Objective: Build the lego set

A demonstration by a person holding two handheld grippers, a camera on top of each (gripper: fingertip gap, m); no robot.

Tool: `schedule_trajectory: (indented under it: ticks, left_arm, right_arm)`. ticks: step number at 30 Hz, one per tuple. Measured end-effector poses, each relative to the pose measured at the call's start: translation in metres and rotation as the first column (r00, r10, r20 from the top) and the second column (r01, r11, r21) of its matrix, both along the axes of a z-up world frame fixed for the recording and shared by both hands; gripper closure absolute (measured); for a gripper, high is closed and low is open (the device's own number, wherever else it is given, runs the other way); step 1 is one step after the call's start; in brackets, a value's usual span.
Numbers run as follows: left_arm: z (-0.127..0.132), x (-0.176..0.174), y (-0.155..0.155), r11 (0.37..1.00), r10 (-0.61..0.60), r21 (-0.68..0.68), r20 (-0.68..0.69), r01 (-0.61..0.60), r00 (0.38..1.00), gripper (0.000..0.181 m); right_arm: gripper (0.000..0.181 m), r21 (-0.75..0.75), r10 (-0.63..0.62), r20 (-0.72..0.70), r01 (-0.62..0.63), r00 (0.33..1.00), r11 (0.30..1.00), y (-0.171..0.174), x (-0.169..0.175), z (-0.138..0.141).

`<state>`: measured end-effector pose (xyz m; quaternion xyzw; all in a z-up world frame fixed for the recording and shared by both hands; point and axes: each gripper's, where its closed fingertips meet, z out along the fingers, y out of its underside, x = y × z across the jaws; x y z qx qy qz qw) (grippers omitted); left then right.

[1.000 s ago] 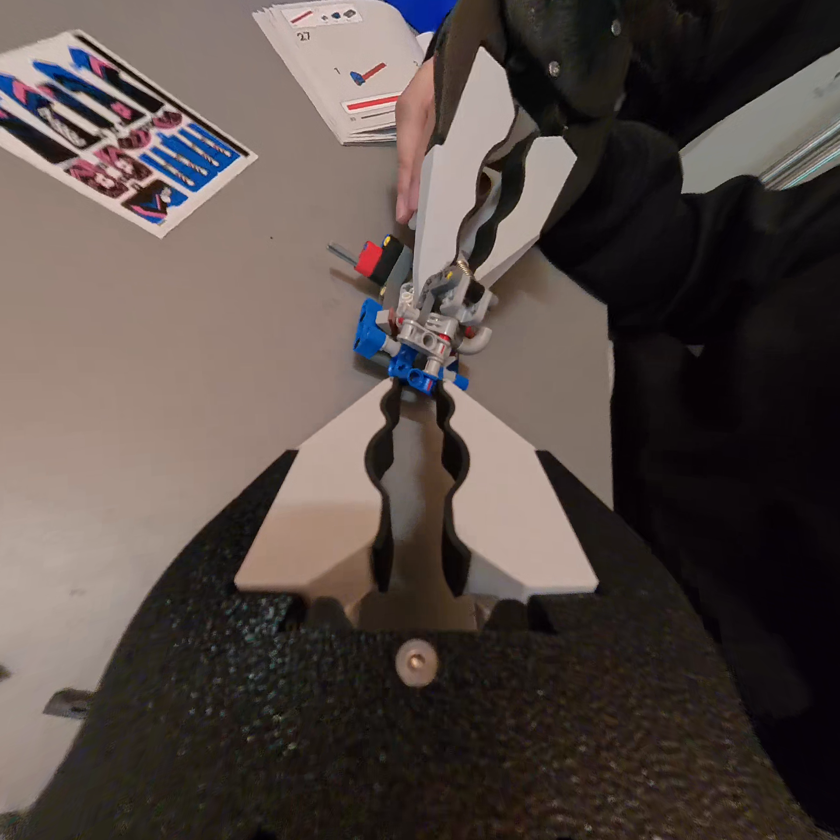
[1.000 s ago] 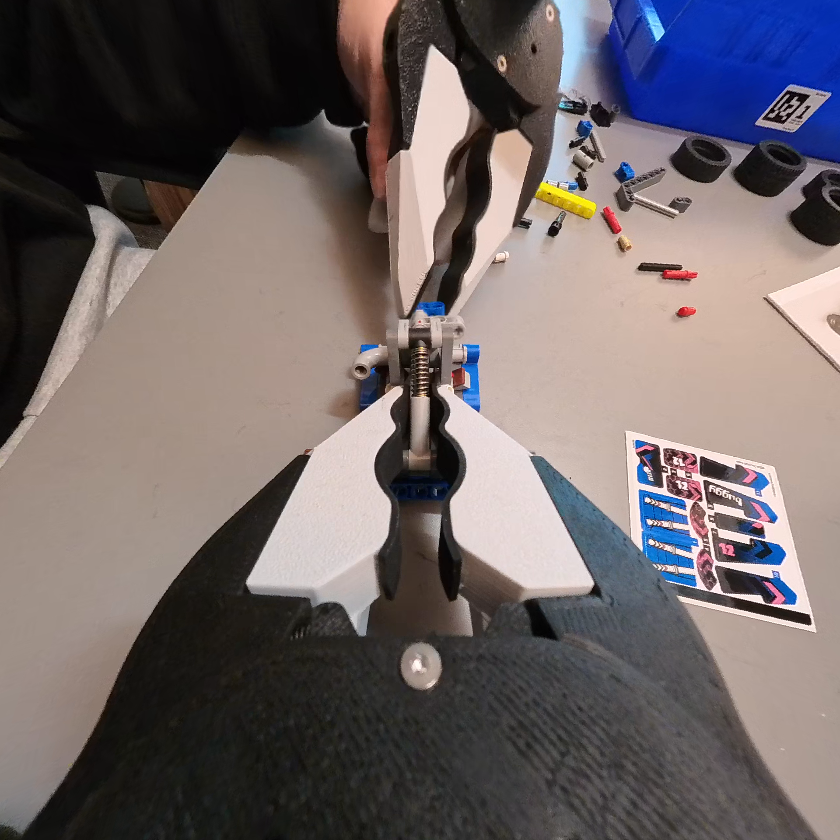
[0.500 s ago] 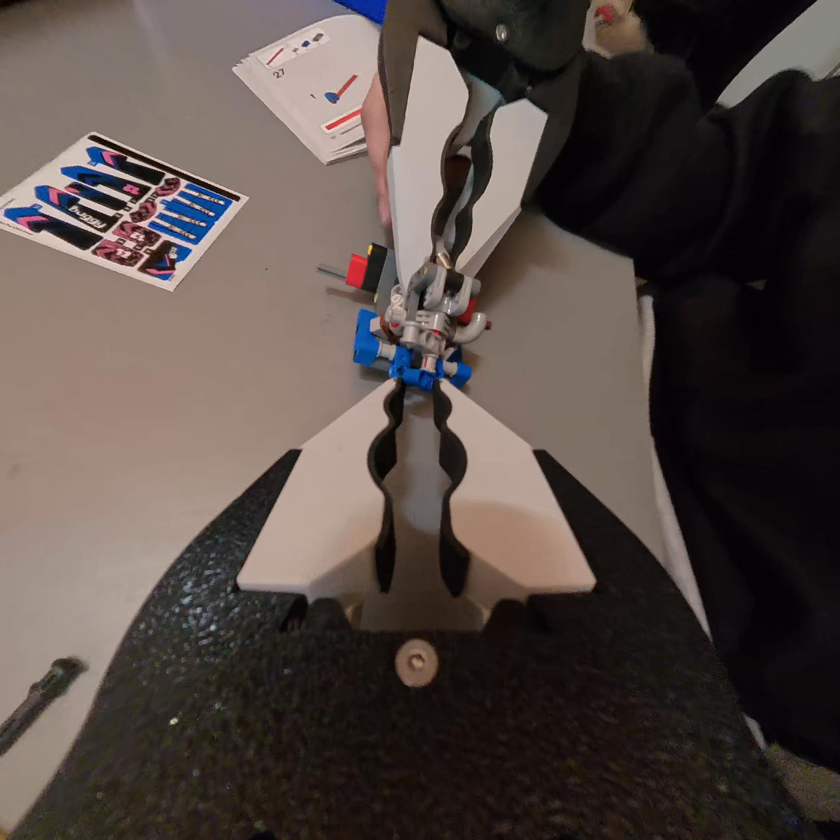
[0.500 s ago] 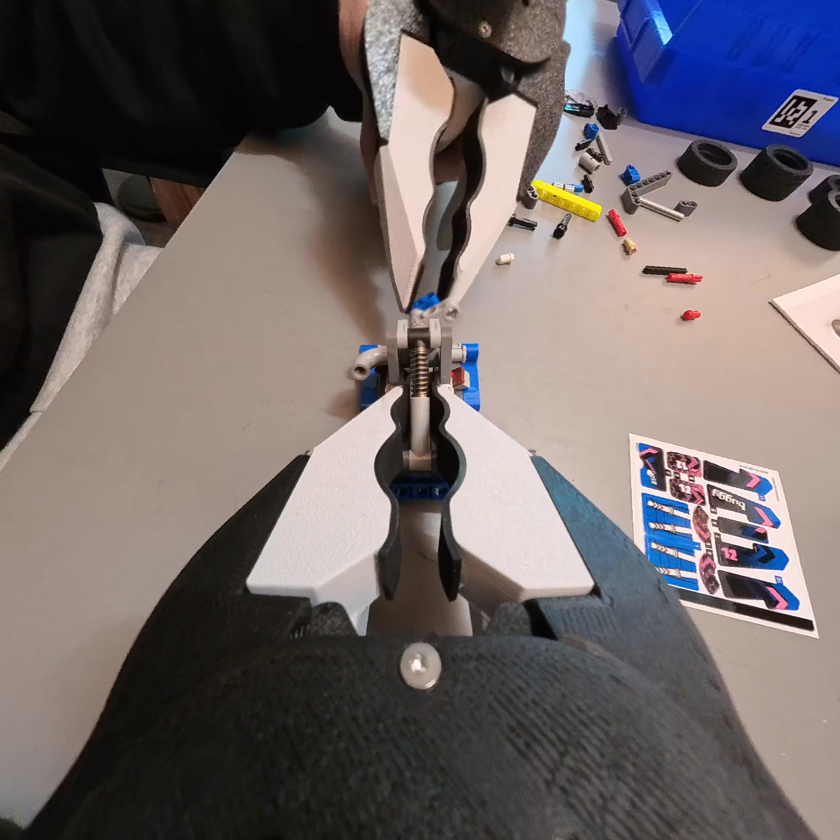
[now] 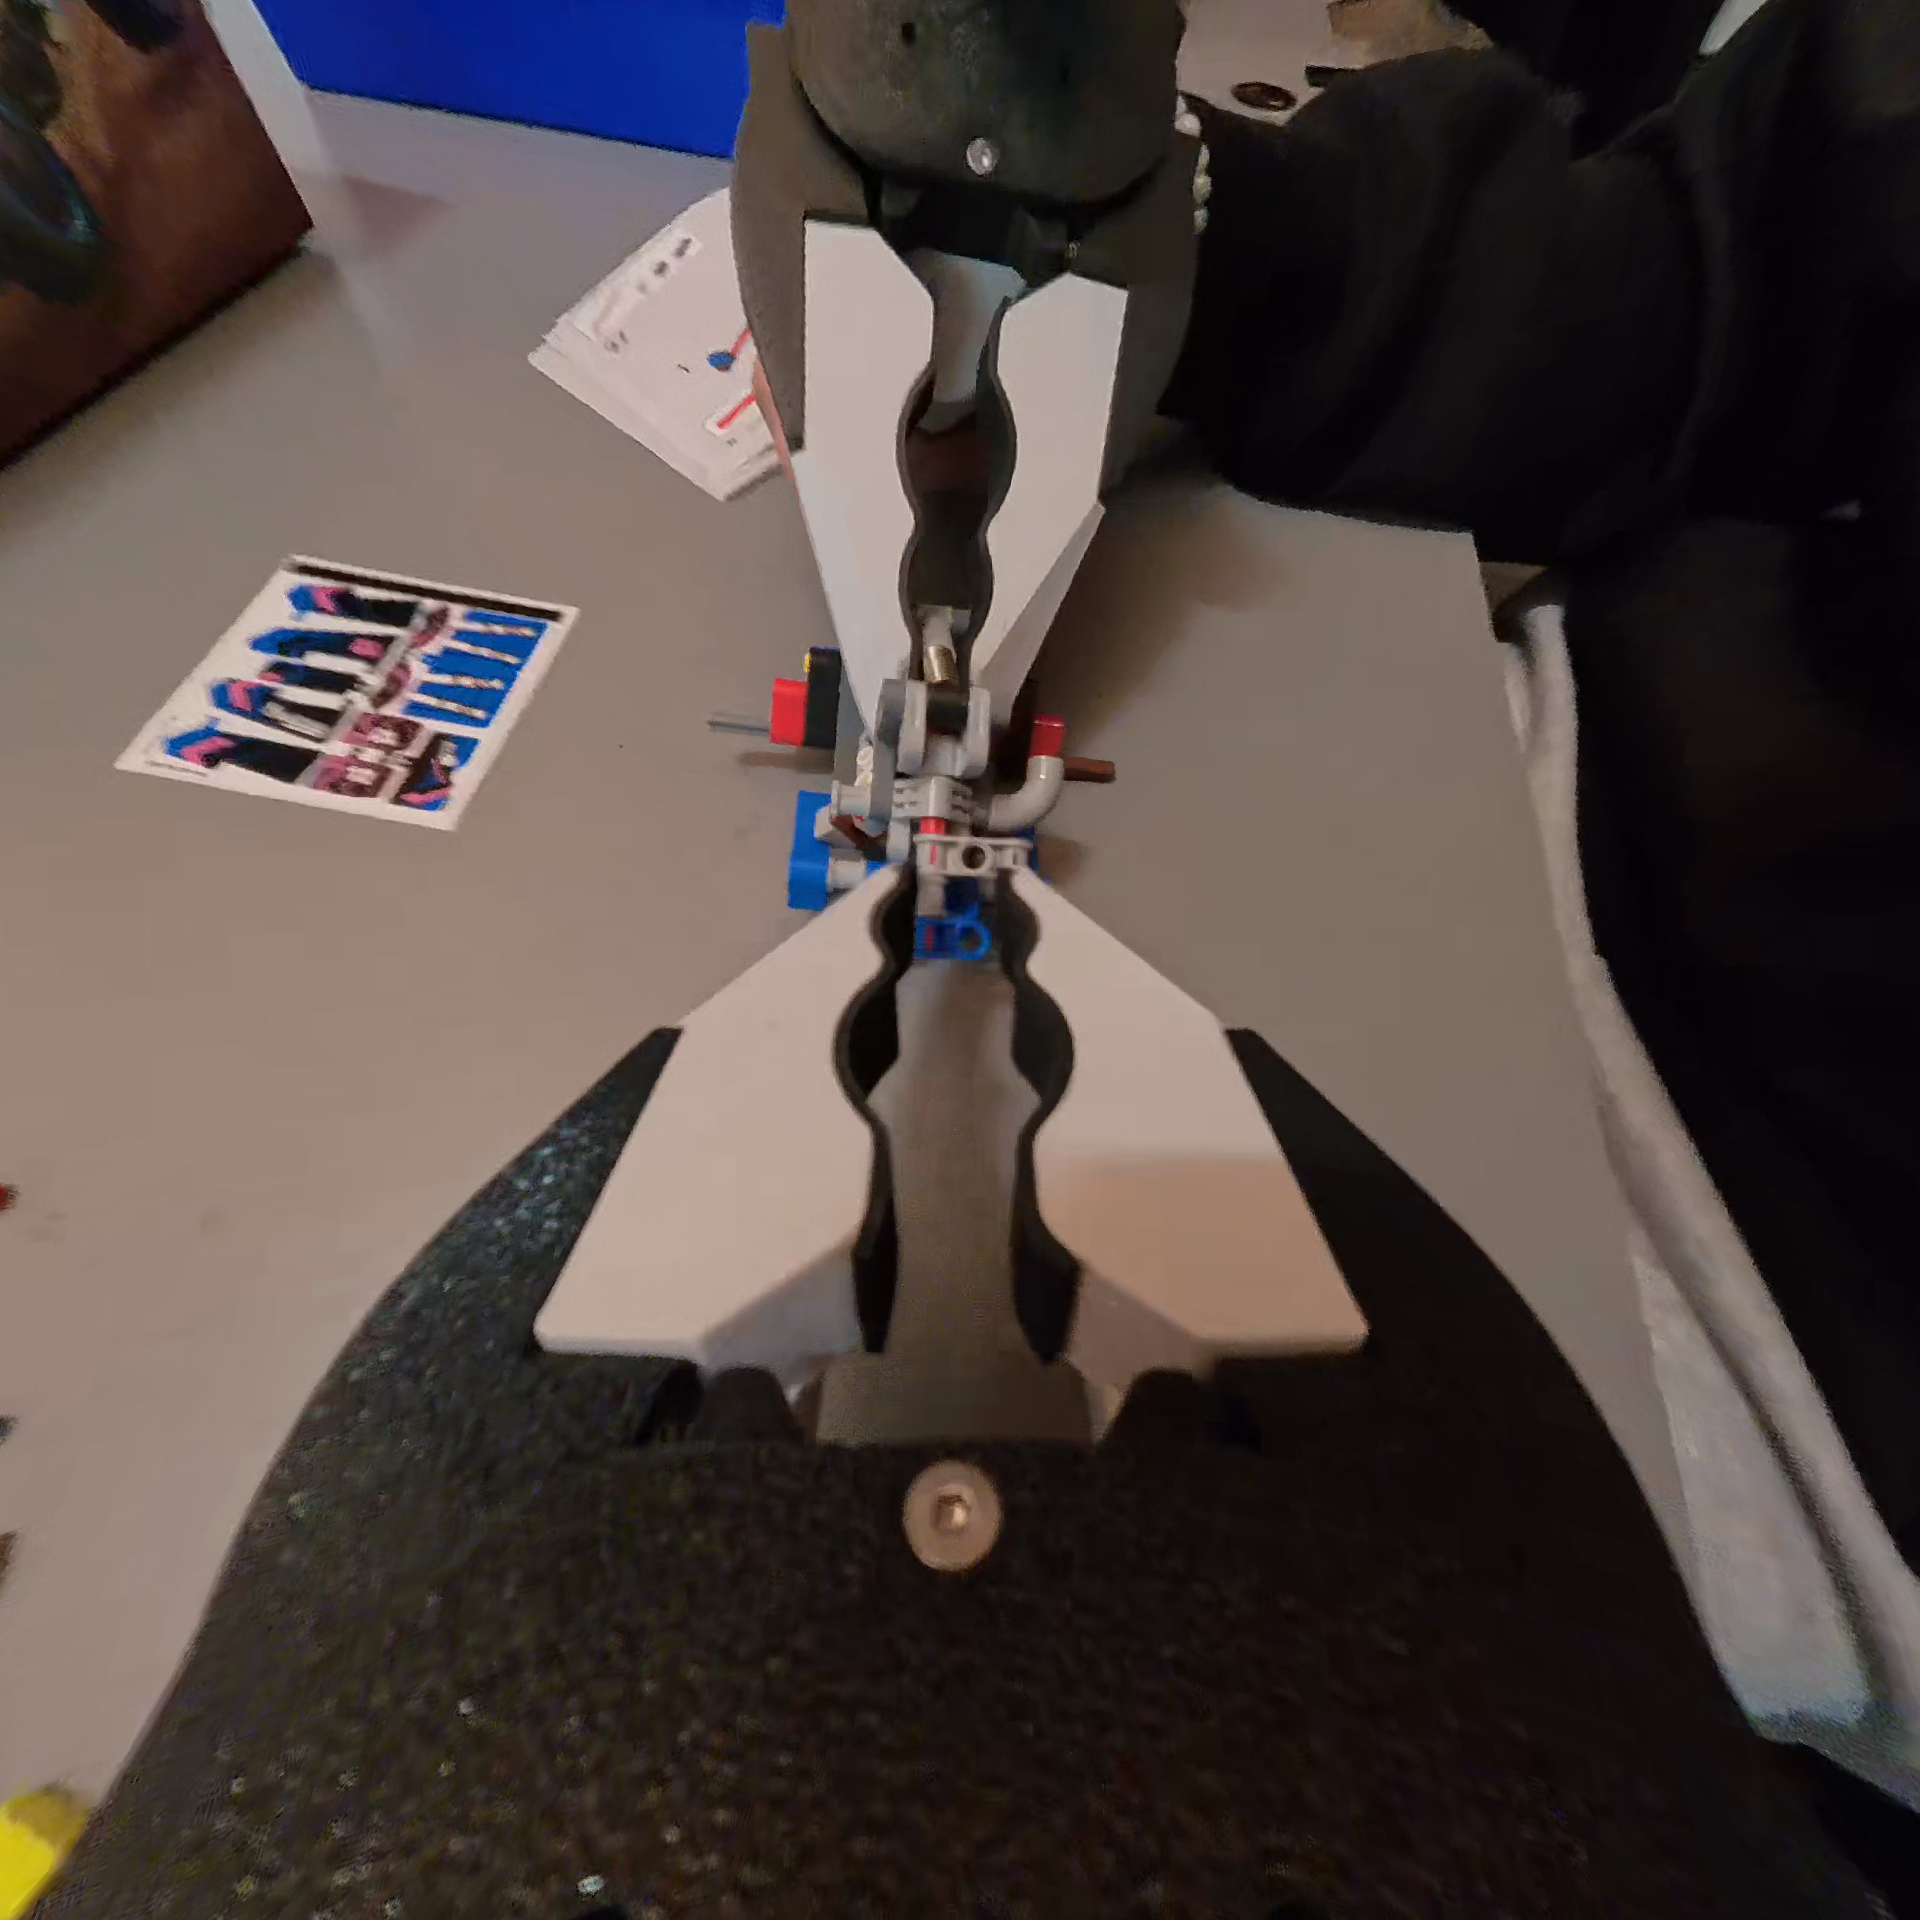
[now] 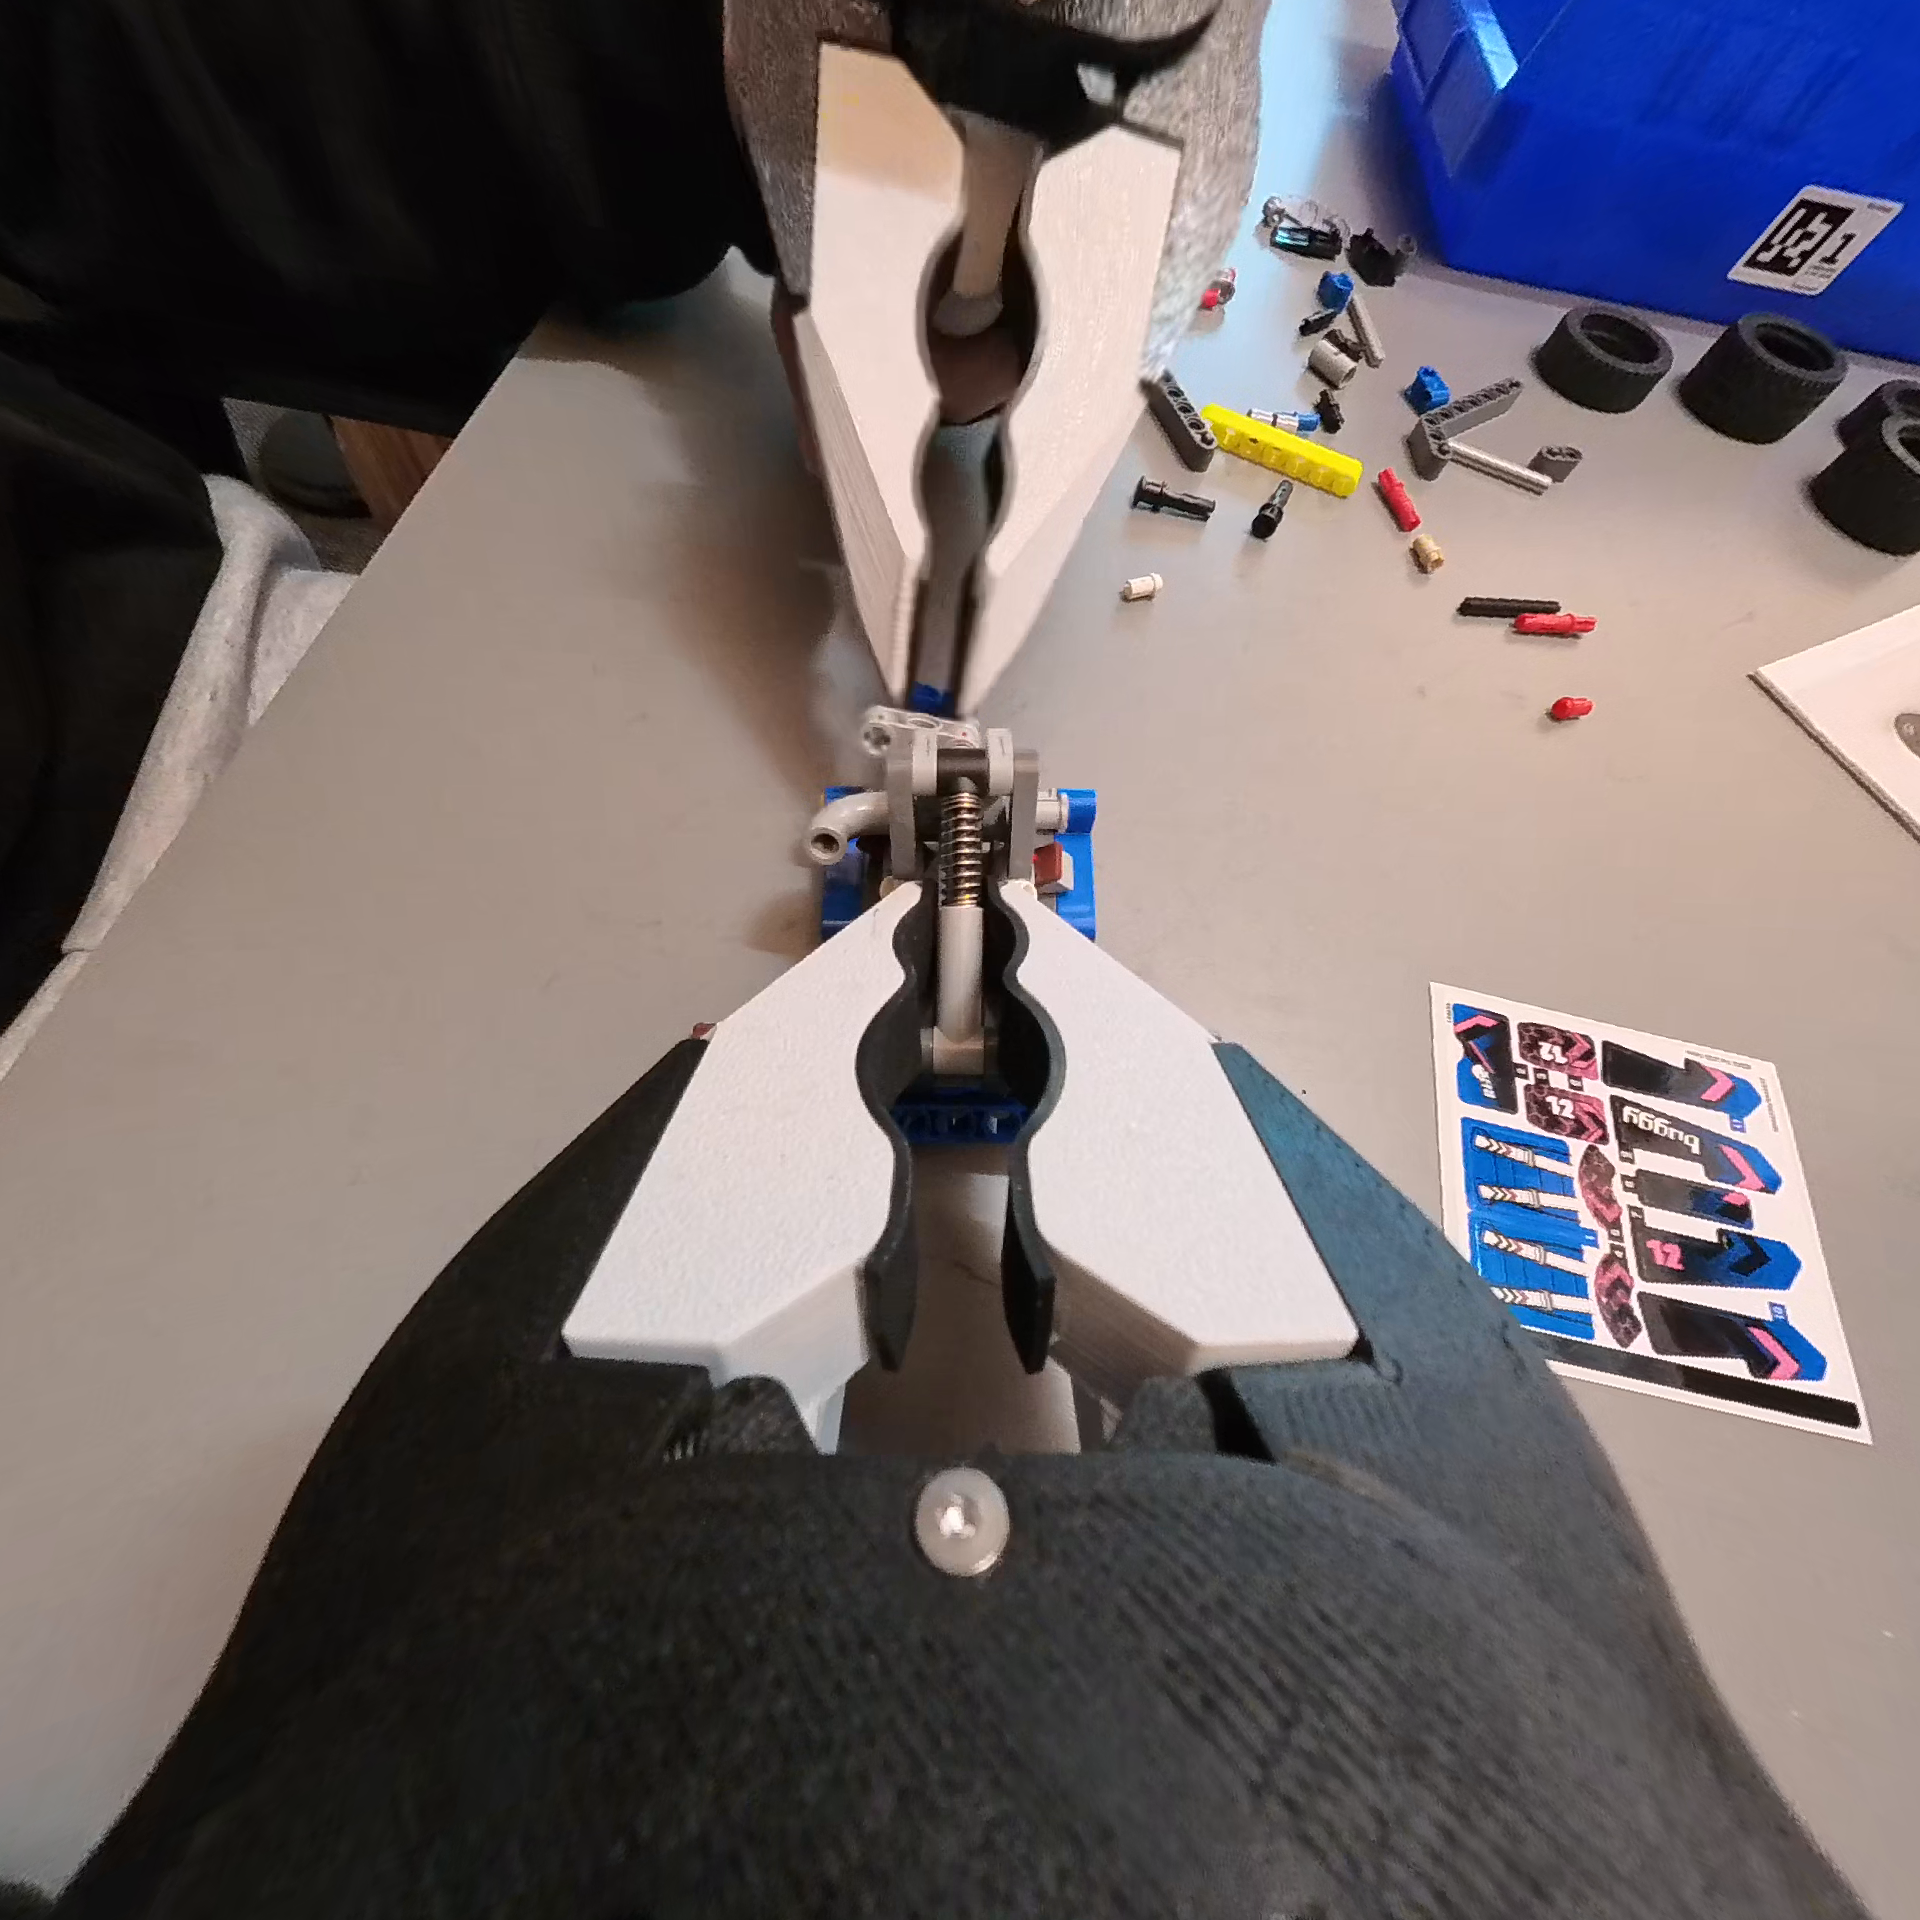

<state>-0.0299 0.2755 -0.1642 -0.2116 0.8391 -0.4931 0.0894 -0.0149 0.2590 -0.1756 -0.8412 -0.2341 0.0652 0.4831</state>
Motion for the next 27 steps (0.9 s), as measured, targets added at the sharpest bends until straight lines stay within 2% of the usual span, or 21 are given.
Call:
schedule_trajectory:
  ticks: [4, 7, 12, 15, 20, 24, 27]
  left_arm:
    - [0.004, -0.004, 0.014, 0.99, -0.044, 0.142, 0.152, 0.022, 0.987, 0.156]
    - [-0.008, -0.006, 0.02, 0.939, -0.141, 0.341, 0.289, 0.036, 0.947, 0.153]
    - [0.002, 0.0, 0.003, 0.909, -0.162, 0.411, 0.499, -0.067, 0.852, 0.153]
    - [-0.01, 0.0, 0.008, 0.858, -0.165, 0.498, 0.504, -0.129, 0.848, 0.148]
    - [-0.018, -0.001, 0.01, 0.833, -0.137, 0.509, 0.57, -0.217, 0.81, 0.156]
    - [-0.013, 0.006, 0.006, 0.821, -0.123, 0.49, 0.652, -0.291, 0.748, 0.167]
    - [-0.014, 0.007, 0.007, 0.837, -0.103, 0.472, 0.635, -0.279, 0.766, 0.171]
  right_arm:
    - [0.176, 0.0, 0.001, 0.0, -0.001, 1.0, 1.0, 0.0, 0.0, 0.0]
    - [0.176, 0.0, 0.001, 0.0, -0.001, 1.0, 1.0, 0.0, 0.0, 0.0]
    - [0.176, 0.001, 0.001, 0.003, -0.001, 1.0, 1.0, 0.0, 0.0, 0.0]
    - [0.175, 0.001, 0.001, 0.002, -0.001, 1.0, 1.0, 0.0, 0.0, 0.0]
    - [0.176, 0.001, 0.001, 0.002, -0.001, 1.0, 1.0, 0.0, 0.0, 0.0]
    - [0.176, 0.001, 0.002, 0.002, -0.002, 1.0, 1.0, 0.0, 0.0, 0.0]
    - [0.175, -0.001, 0.001, 0.0, -0.001, 1.0, 1.0, 0.0, 0.0, 0.0]
